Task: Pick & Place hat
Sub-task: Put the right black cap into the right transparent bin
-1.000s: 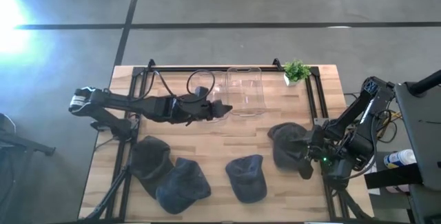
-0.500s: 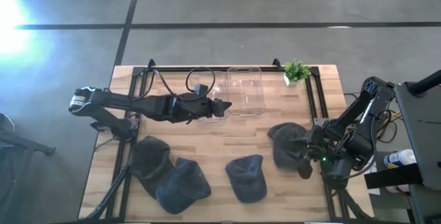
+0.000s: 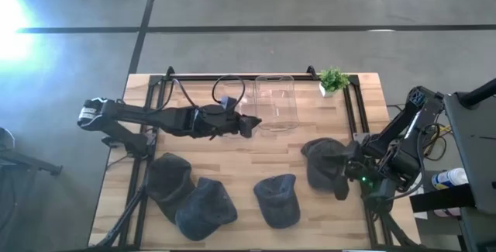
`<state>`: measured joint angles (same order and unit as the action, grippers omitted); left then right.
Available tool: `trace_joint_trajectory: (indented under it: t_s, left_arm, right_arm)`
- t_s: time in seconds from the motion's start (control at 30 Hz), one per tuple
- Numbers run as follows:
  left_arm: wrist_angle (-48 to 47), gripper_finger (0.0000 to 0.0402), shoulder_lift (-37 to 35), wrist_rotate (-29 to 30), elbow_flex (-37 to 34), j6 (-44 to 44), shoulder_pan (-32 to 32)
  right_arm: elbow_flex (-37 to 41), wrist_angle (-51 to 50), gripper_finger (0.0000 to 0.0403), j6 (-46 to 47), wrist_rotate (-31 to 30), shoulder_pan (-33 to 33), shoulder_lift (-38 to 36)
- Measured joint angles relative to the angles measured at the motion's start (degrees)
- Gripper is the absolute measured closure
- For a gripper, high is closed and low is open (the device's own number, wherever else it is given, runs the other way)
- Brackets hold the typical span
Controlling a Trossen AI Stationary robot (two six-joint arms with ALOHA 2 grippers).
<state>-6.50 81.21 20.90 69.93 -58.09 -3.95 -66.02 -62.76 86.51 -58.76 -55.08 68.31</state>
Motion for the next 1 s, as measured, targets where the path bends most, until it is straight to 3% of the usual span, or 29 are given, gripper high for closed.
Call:
trace_joint_trajectory:
  t_s: [0.2, 0.37, 0.53, 0.7, 0.8, 0.9, 1.0]
  left_arm:
    - [0.0, 0.0262, 0.0, -8.5, -0.1, 4.6, 0.0]
    - [0.1, 0.0262, 0.0, -11.2, -1.5, 7.1, -0.1]
    - [0.0, 0.0262, 0.0, -13.5, -4.3, 7.3, 0.0]
    - [0.0, 0.0262, 0.0, -20.7, -6.7, 11.9, -0.3]
    - [0.0, 0.0262, 0.0, -22.0, -7.6, 13.1, -1.0]
    - [0.1, 0.0262, 0.0, -22.1, -8.5, 14.7, -2.1]
    - [0.0, 0.0262, 0.0, -22.1, -9.4, 15.5, -3.2]
  right_arm:
    - [-0.5, 2.1, 0.0174, 4.7, -3.1, 1.0, 0.0]
    - [0.0, 12.1, 0.0174, -1.4, -0.9, 1.3, 0.6]
    - [0.5, 13.0, 0.0175, -3.3, 17.8, 4.9, 2.7]
    - [0.7, 5.6, 0.0180, -0.6, 29.3, 5.0, 10.2]
    - [0.7, 2.1, 0.0184, -0.9, 37.8, 3.8, 16.7]
    - [-0.4, -0.3, 0.0184, -3.0, 43.5, 2.5, 24.0]
    - [-4.1, -5.9, 0.0184, -3.8, 45.3, 0.8, 30.8]
